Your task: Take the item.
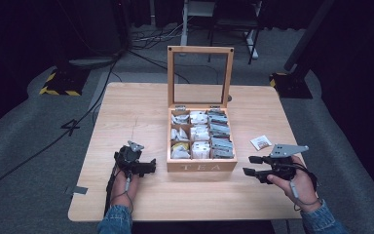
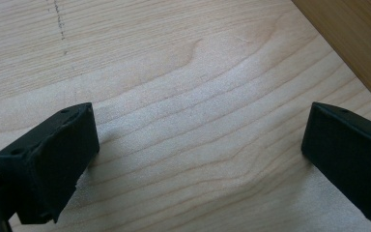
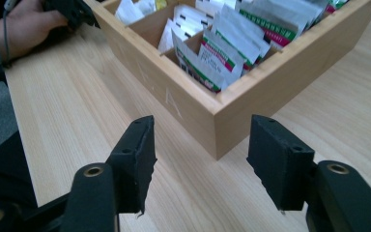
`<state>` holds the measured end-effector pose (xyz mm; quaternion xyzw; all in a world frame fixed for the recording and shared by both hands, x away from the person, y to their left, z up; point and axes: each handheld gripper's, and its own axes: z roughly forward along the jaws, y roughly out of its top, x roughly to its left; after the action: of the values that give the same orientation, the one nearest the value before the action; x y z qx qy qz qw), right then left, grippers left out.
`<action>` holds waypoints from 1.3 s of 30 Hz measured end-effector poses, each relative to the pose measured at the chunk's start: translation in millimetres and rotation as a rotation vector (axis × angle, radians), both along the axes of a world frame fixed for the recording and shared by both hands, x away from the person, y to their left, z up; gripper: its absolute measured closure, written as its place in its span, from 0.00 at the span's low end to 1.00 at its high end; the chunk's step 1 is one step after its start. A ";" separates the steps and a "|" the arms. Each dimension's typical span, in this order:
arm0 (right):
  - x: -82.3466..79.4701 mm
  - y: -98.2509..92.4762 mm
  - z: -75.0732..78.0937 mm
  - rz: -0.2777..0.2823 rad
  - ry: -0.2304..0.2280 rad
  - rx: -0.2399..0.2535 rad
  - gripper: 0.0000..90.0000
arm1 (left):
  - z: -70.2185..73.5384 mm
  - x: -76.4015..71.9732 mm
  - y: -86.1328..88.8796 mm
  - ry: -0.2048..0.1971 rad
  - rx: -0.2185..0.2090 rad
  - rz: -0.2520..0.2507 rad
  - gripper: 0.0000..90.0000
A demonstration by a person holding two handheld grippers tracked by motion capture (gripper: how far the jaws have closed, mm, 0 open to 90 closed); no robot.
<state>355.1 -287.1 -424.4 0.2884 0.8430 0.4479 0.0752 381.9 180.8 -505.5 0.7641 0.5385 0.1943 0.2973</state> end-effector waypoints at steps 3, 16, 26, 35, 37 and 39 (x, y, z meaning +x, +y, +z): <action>2.2 -0.1 -13.1 -0.001 0.003 -0.028 0.47 | 0.0 0.0 0.0 0.000 0.000 0.000 0.00; 8.8 2.1 -49.4 0.014 -0.009 -0.102 0.42 | 0.0 0.0 0.0 0.000 0.000 0.000 0.00; 8.9 8.4 -63.3 0.010 -0.008 -0.147 0.31 | 0.0 0.0 0.0 0.000 0.000 0.000 0.00; 7.1 14.2 -71.2 0.029 0.010 -0.255 0.17 | 0.0 0.0 0.0 0.000 0.000 0.000 0.00; 6.4 15.6 -72.1 0.023 0.010 -0.253 0.14 | 0.0 0.0 0.0 0.000 0.000 0.000 0.00; 5.9 16.3 -73.1 0.017 0.007 -0.247 0.11 | 0.0 0.0 0.0 0.000 0.000 0.000 0.00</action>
<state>361.0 -270.8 -497.5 0.2710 0.8944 0.3405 0.1035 381.9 180.7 -505.5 0.7641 0.5386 0.1942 0.2974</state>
